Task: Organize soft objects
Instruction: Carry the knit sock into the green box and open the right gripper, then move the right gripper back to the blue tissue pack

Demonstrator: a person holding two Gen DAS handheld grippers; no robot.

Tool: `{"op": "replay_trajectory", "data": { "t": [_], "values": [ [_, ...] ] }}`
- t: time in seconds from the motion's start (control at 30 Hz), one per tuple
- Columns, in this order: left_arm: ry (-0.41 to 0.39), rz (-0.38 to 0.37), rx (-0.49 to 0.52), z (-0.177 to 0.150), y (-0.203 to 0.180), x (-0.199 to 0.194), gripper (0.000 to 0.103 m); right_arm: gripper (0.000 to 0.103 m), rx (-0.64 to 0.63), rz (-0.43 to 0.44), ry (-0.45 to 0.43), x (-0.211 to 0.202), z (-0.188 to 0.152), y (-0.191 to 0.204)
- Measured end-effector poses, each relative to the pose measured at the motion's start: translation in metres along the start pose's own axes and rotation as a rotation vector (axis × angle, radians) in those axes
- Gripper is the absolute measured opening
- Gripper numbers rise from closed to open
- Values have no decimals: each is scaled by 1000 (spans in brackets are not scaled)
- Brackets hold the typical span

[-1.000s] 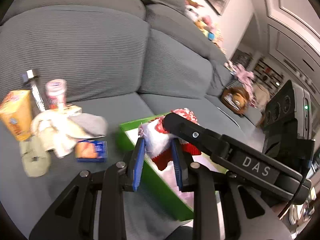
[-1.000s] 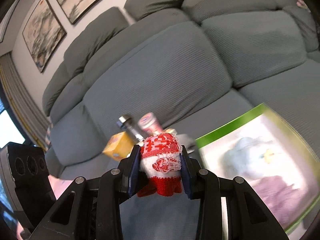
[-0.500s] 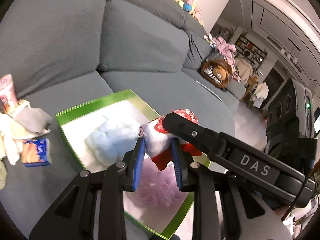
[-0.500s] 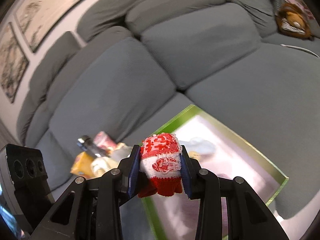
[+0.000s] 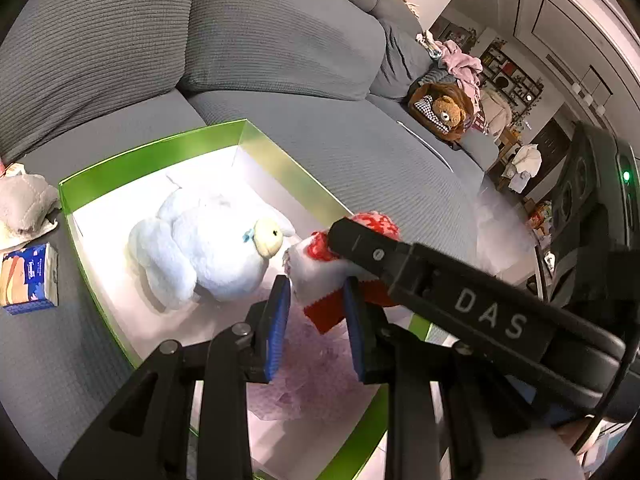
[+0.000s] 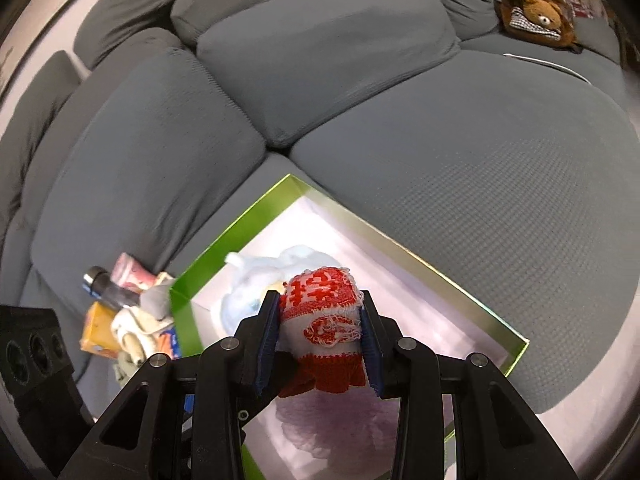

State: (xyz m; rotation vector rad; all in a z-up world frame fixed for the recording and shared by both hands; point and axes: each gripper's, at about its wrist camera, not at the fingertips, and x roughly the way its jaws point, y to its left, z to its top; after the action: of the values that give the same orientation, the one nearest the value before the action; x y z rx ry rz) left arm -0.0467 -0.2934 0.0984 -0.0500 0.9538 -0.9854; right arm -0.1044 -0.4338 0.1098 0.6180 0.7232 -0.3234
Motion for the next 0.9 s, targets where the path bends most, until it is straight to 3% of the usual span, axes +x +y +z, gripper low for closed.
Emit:
{"op": "replay_trajectory", "data": {
  "t": [0.13, 0.27, 0.43, 0.5, 0.7, 0.77, 0.8, 0.9],
  "values": [
    [-10, 12, 34, -3, -3, -6, 28, 49, -2, 3, -13, -5, -1, 3],
    [-33, 26, 32, -5, 4, -17, 45, 72, -6, 2, -64, -15, -1, 7],
    [-82, 33, -7, -8, 19, -44, 66, 86, -24, 59, -124, -26, -1, 17],
    [-107, 50, -20, -10, 25, -57, 80, 89, -41, 75, -144, -30, -1, 24],
    [-196, 139, -63, -19, 48, -104, 84, 90, -103, 131, -171, -34, -5, 52],
    [-215, 179, -75, -24, 57, -118, 85, 94, -122, 153, -167, -33, -8, 62],
    [-228, 206, -88, -27, 64, -127, 85, 102, -134, 166, -165, -32, -10, 69],
    [-270, 275, -138, -41, 83, -153, 85, 103, -177, 211, -164, -32, -16, 88]
  ]
}}
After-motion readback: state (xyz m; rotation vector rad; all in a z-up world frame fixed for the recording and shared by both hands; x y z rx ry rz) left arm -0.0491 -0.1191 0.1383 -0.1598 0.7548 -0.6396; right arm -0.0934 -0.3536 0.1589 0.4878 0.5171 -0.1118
